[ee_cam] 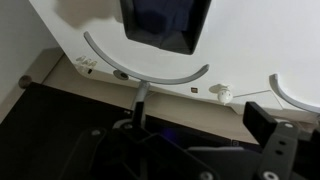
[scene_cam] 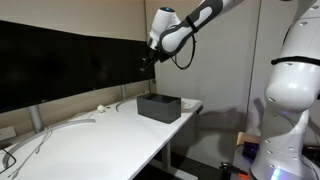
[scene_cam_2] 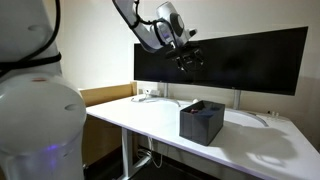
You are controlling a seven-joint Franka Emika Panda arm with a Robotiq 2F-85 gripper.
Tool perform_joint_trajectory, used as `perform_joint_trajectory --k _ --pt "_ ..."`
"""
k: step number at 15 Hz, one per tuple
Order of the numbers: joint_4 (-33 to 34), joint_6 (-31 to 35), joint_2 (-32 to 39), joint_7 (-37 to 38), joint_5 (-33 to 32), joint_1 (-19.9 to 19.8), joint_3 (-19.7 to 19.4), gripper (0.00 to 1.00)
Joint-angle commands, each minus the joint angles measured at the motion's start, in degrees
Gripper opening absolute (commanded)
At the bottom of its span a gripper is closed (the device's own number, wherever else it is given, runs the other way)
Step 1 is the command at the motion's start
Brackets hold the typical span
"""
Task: Pick up the clothes from the box and put them on the table
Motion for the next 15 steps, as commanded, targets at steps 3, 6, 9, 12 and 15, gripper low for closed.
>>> perform_joint_trajectory --k 3,6,9,12,15 --pt "6.1 -0.3 8.1 -1.3 -0.2 1.1 -6.1 1.0" --pt "9.0 -1.2 11.9 -1.6 1.0 2.2 -8.8 1.0" --pt "10.5 -2.1 14.8 -6.8 6.4 3.6 -10.0 1.0" --pt "12.0 -4.8 17.5 -10.4 10.6 4.9 -10.2 1.0" --pt "13.4 -6.8 19.7 -10.0 9.9 5.6 -11.2 1.0"
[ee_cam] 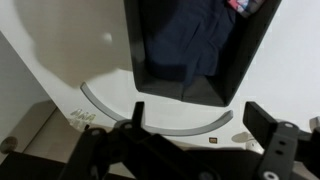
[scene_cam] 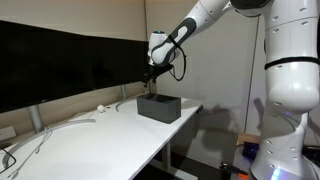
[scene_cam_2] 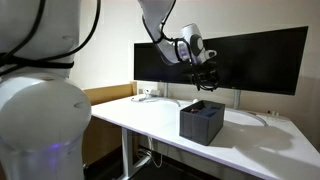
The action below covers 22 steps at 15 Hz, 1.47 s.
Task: Pick up the clothes from the box and put them on the table
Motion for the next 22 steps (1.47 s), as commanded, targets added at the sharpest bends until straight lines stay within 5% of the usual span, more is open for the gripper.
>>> perform_joint_trajectory --k 1,14,22 --pt "2.9 -2.6 2.9 -1.8 0.4 1.1 -2.0 1.0" --pt "10.0 -16.2 6.8 -10.7 10.3 0.1 -1.8 1.0" --pt "10.7 -15.7 7.3 -7.8 8.7 1.2 -2.4 1.0"
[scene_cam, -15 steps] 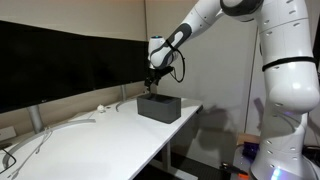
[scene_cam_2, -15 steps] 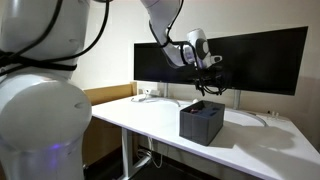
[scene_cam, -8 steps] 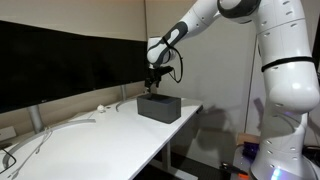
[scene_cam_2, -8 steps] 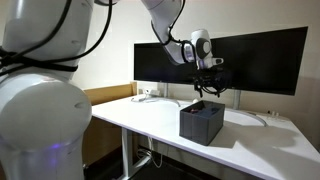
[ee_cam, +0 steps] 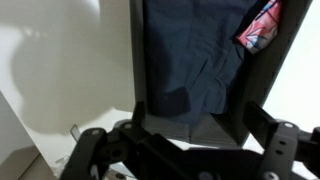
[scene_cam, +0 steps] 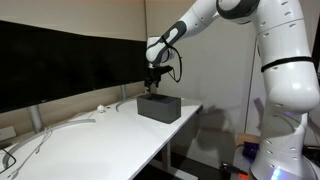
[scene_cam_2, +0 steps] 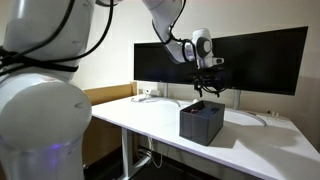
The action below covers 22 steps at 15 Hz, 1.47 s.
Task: Pick up the clothes from the box and put them on the table
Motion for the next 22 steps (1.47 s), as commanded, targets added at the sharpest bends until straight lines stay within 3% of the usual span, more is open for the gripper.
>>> perform_joint_trajectory --k 1,11,22 --pt "1.9 -1.5 1.2 0.9 0.1 1.1 -0.2 1.0" --pt "6.0 -1.5 8.1 3.0 -0.8 2.7 -0.9 1.0" --pt "11.4 -7.6 15.7 1.6 -0.2 2.1 -1.4 1.0"
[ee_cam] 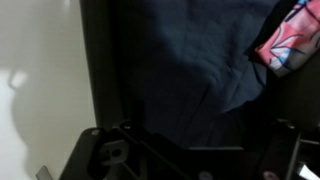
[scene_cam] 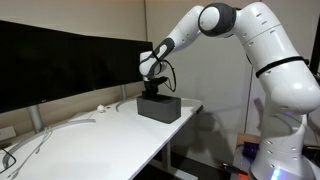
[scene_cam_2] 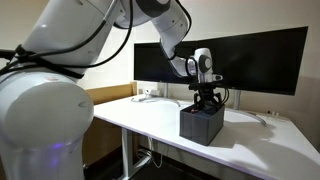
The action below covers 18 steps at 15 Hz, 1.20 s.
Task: Pick up the clothes from the box and put them on the table
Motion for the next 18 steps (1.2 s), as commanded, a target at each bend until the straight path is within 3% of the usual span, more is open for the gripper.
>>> perform_joint_trajectory --k 1,7,8,9,18 --pt "2.5 -3.2 2.8 0.0 -0.2 -0.1 0.0 1.0" --pt "4.0 -6.1 2.9 -0.6 -1.3 0.3 0.0 1.0" --pt "4.2 -6.0 2.9 0.0 -2.0 0.6 -0.3 0.75" --pt "4.2 -6.2 2.9 0.0 -2.9 0.8 -0.6 0.74" --pt "6.6 -10.4 4.0 -2.3 -3.7 1.0 0.4 0.16"
